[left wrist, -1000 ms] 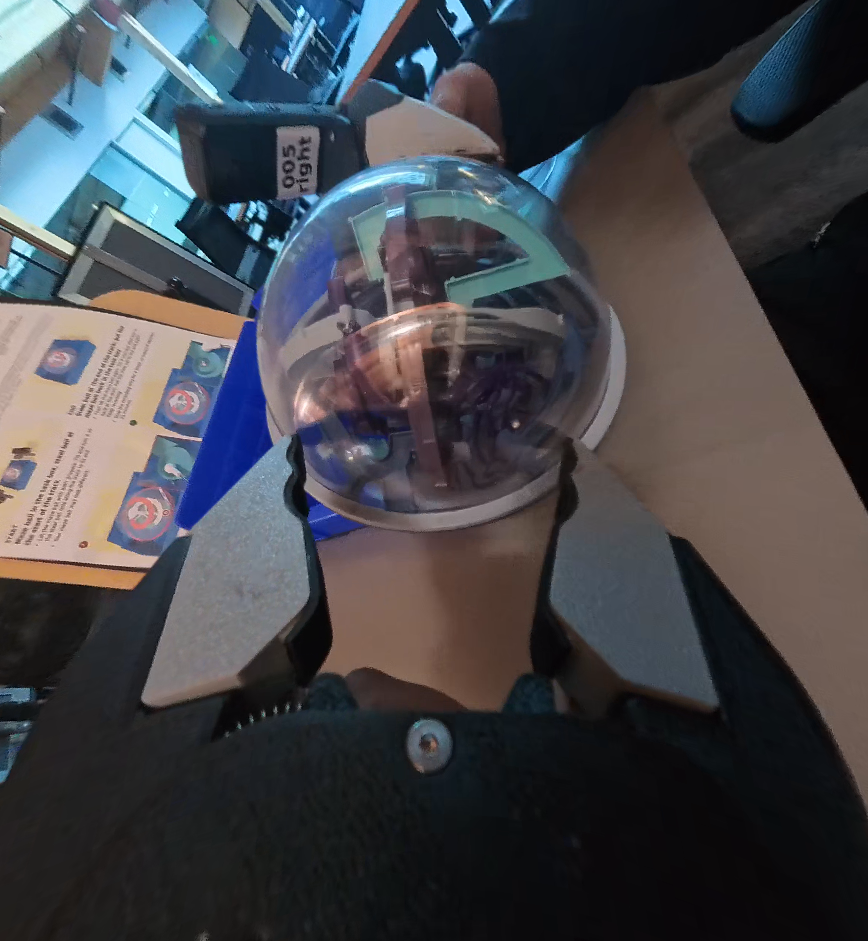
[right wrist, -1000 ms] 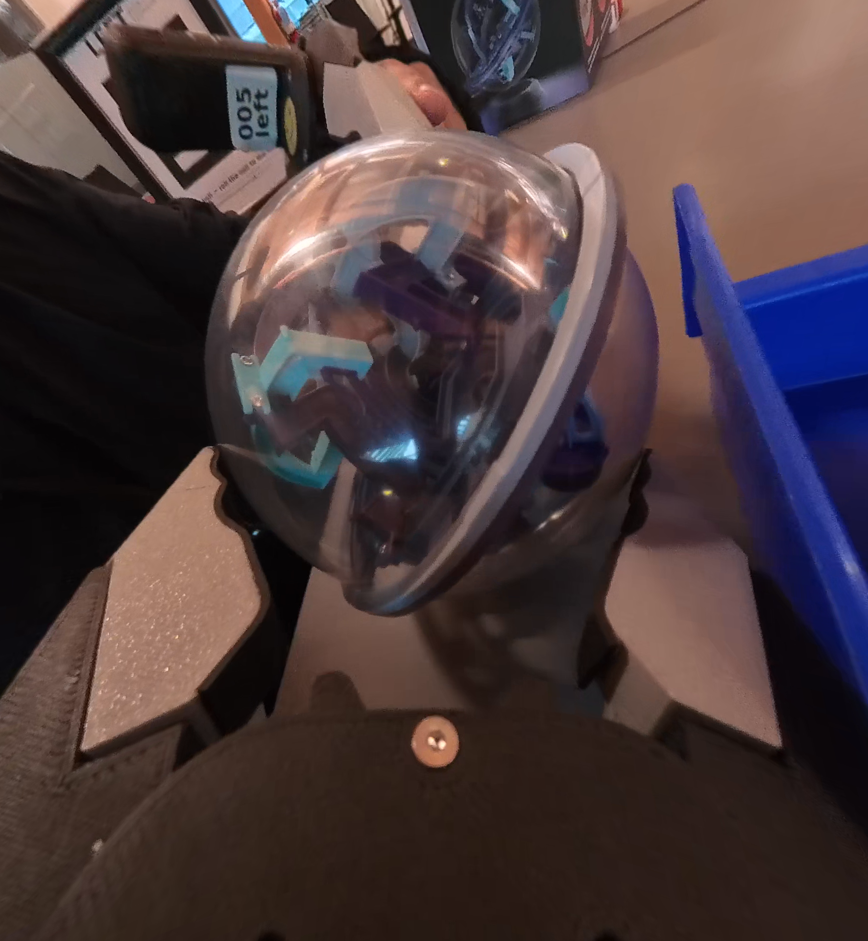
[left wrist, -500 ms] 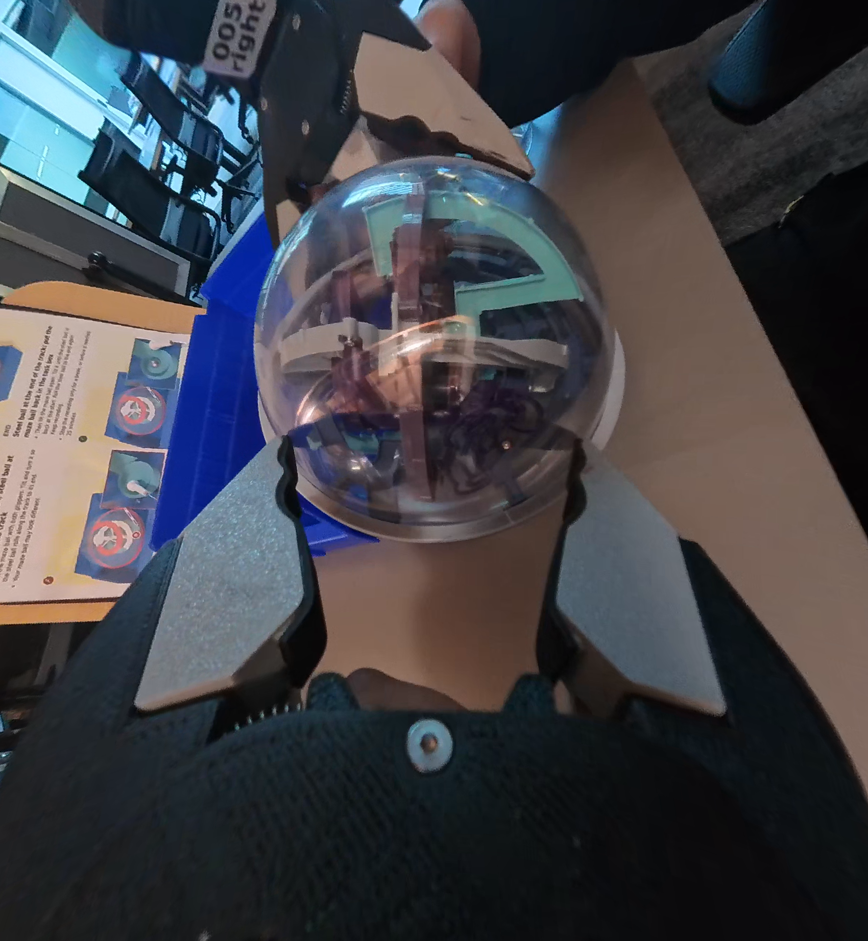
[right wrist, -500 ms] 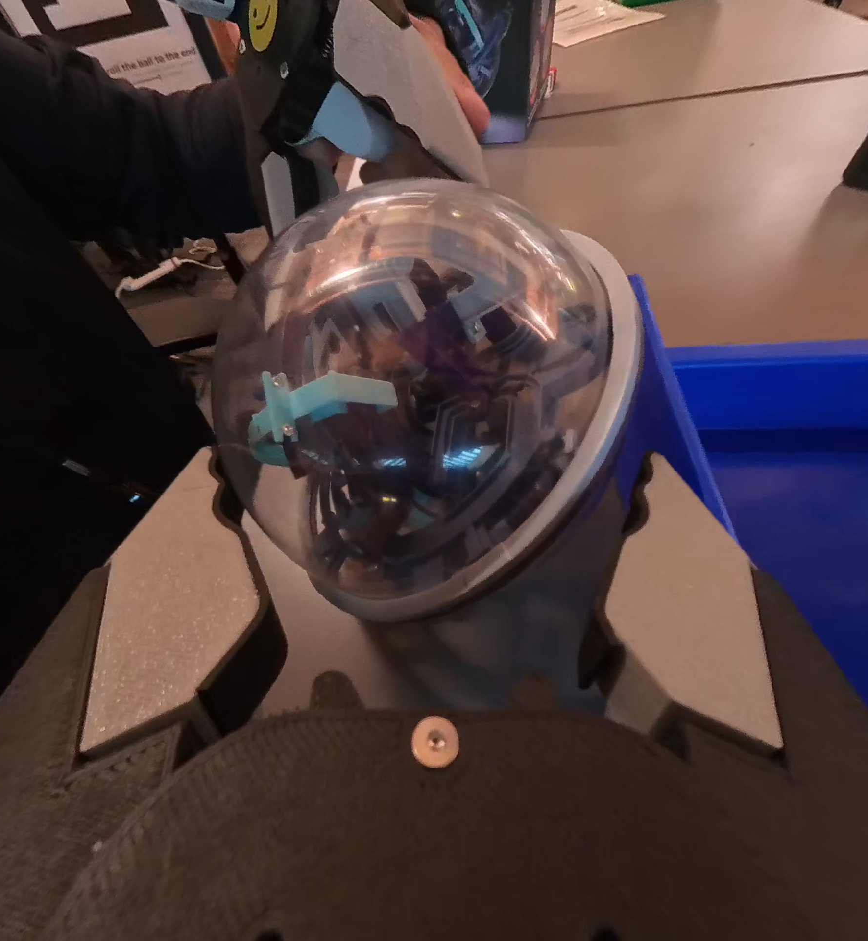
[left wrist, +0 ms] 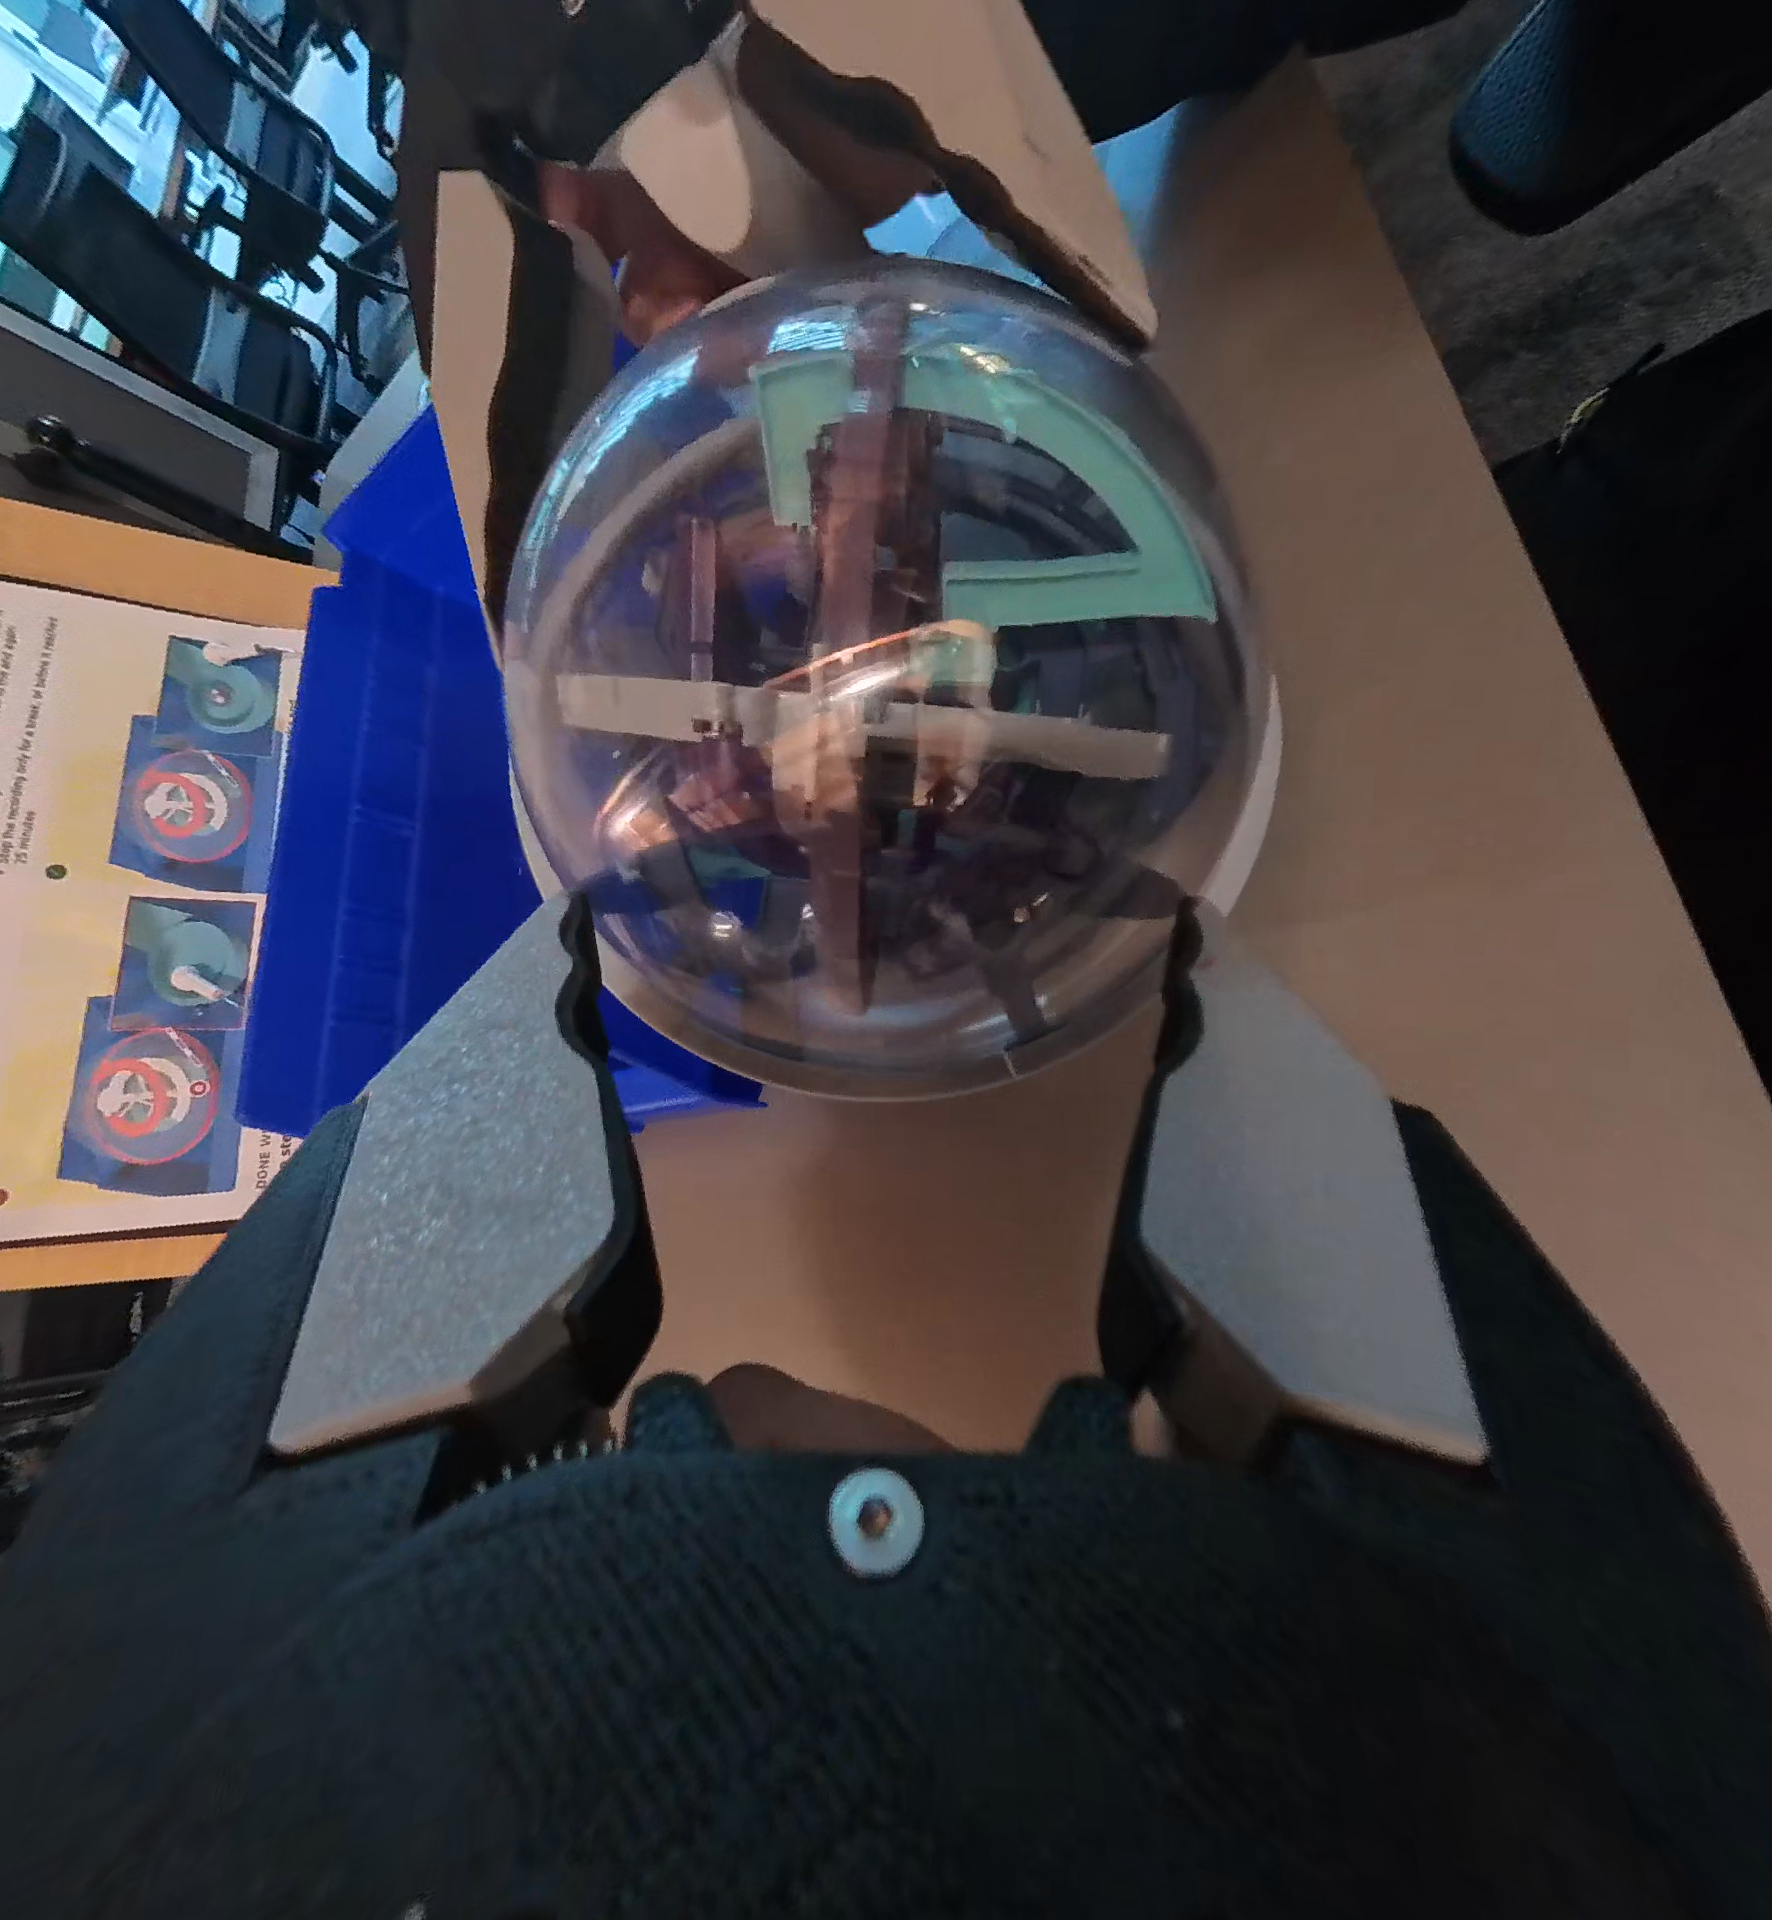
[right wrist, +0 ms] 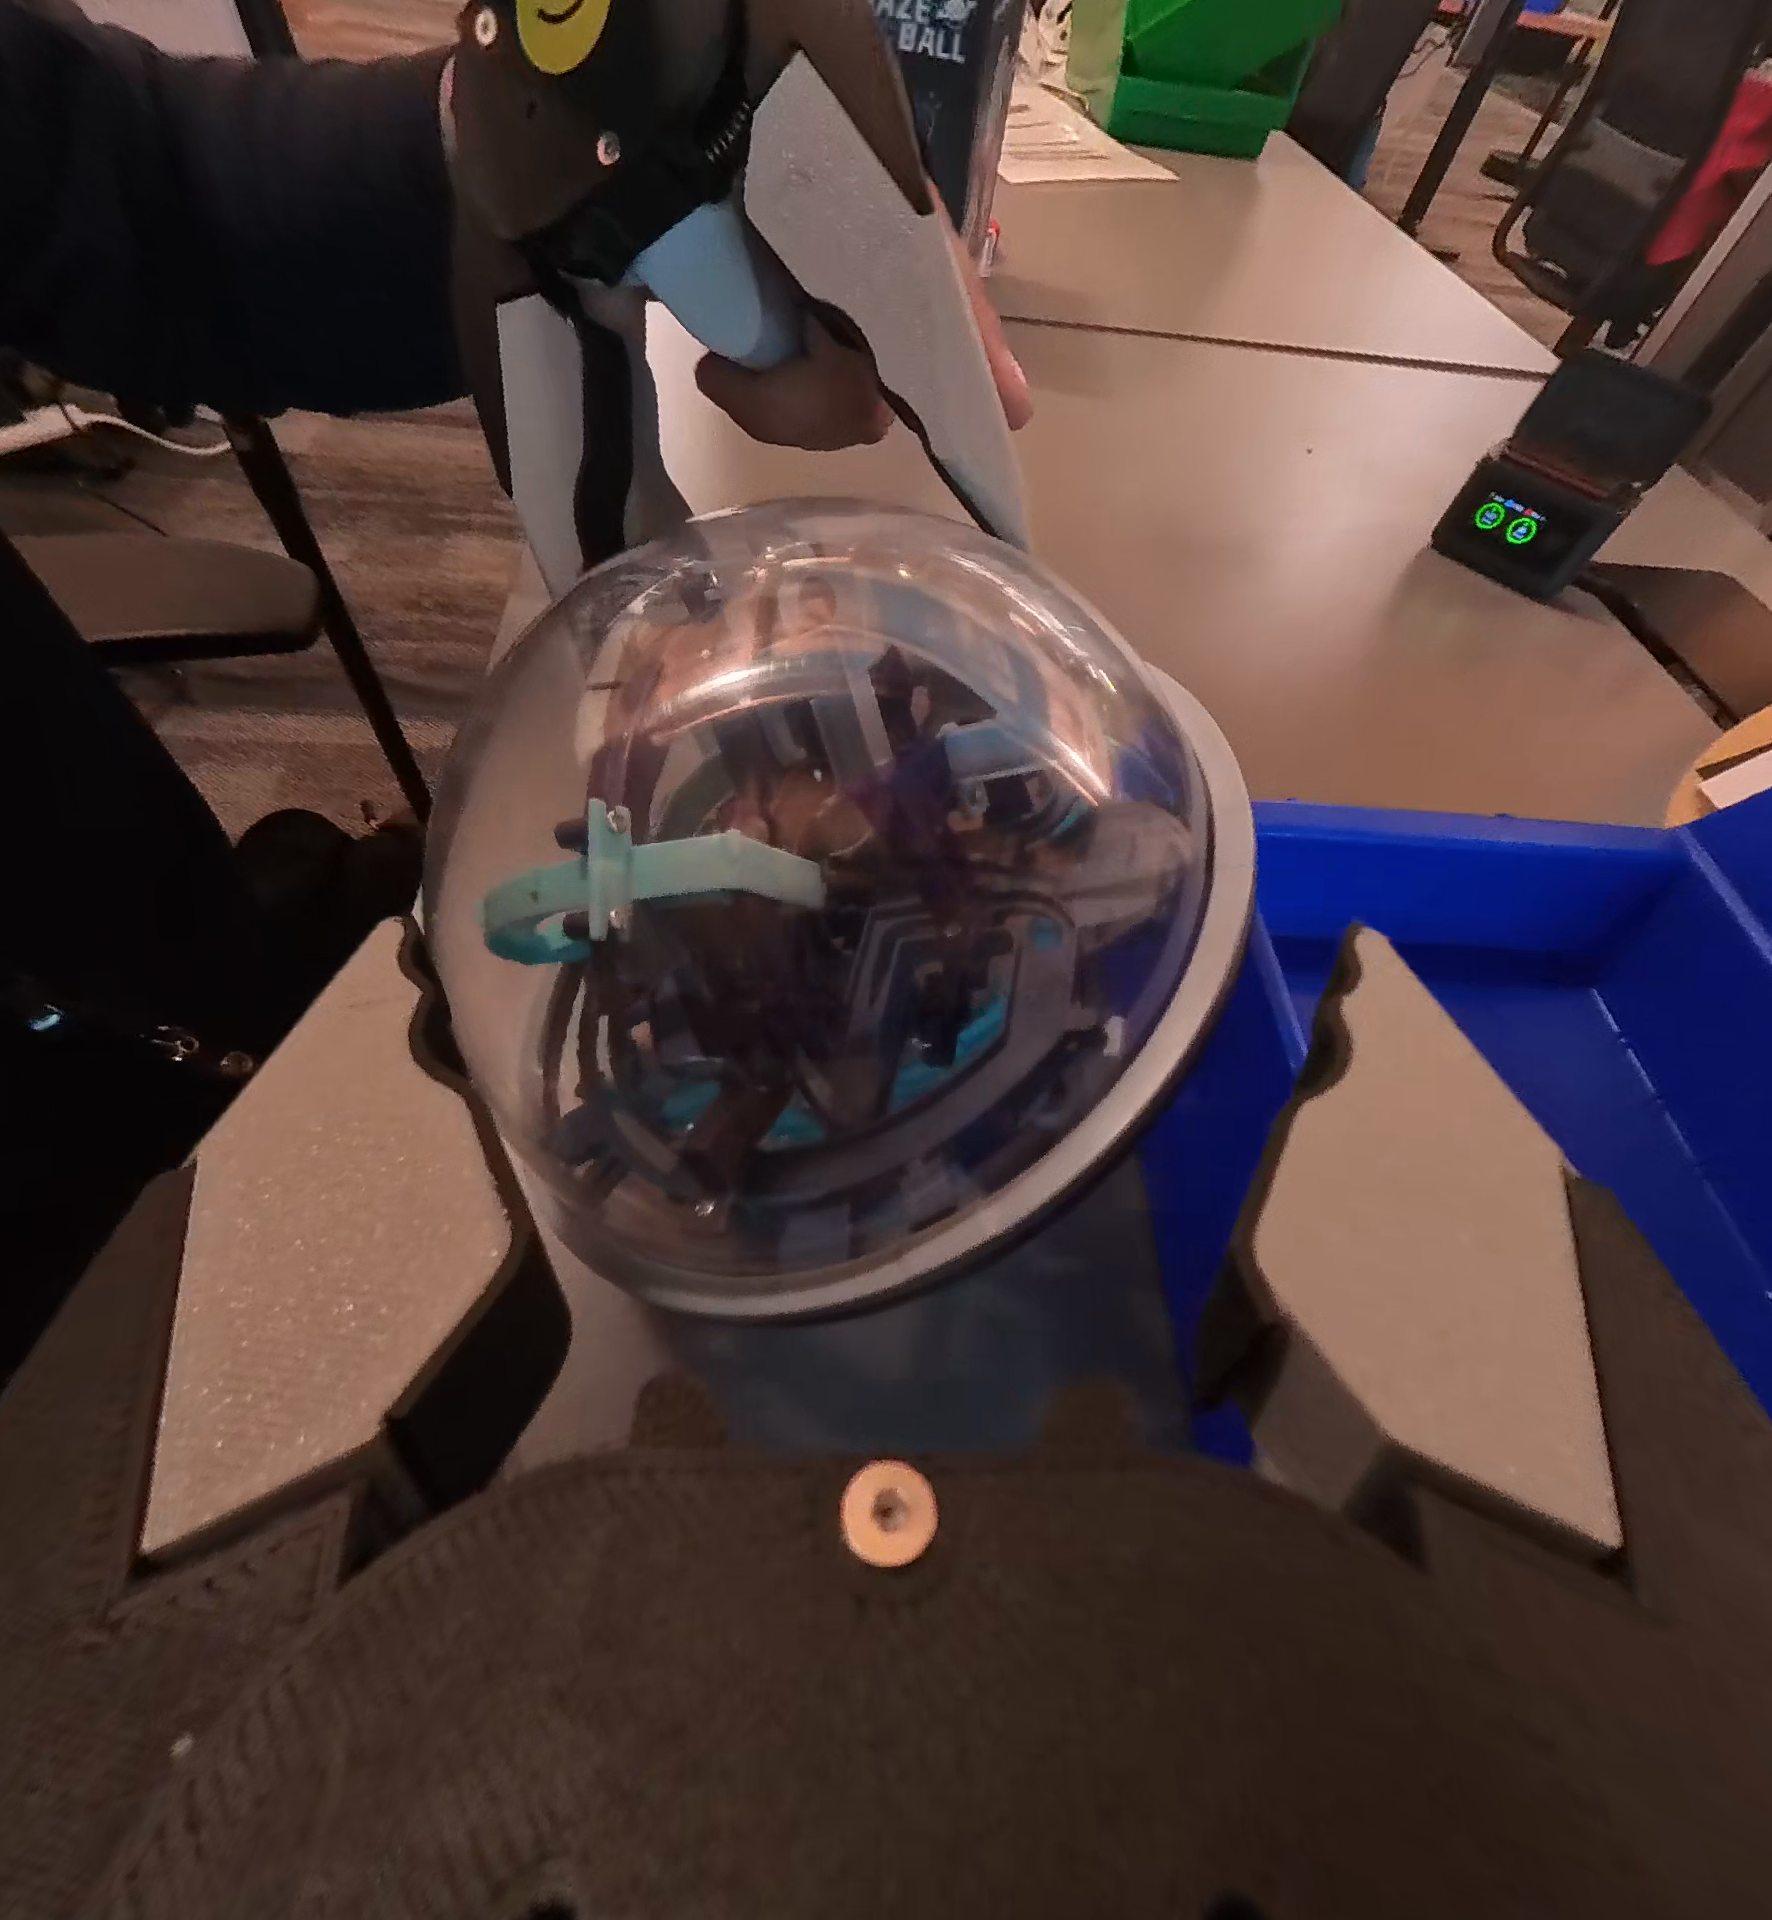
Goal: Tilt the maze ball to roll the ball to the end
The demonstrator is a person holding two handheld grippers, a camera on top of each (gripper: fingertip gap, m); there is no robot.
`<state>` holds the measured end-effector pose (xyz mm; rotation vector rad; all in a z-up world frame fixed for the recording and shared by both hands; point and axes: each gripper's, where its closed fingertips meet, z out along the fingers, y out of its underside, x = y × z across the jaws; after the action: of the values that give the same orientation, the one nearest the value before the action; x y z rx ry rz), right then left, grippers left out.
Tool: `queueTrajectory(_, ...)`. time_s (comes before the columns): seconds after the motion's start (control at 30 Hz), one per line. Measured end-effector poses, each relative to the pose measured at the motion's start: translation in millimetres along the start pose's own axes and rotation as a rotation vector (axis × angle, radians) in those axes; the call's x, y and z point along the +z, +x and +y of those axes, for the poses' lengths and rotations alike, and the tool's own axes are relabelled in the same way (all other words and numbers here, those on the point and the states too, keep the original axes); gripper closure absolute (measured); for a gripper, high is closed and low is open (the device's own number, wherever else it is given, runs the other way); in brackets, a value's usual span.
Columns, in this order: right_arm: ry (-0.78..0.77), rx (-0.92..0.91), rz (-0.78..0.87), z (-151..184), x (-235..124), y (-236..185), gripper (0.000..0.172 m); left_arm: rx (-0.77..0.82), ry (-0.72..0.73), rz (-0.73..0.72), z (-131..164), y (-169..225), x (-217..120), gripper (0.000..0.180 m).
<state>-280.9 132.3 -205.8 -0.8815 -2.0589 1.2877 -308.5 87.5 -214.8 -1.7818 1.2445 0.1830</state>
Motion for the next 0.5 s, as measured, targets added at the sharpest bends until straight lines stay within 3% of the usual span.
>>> queueTrajectory(0.33,-0.072,-0.223,0.040,1,-2,-14,0.026,-0.016,0.009,0.035,-9,-1,3,0.074)
queueTrajectory(0.5,-0.114,-0.242,0.062,9,1,-12,0.022,-0.030,-0.012,0.024,-8,-3,8,0.071)
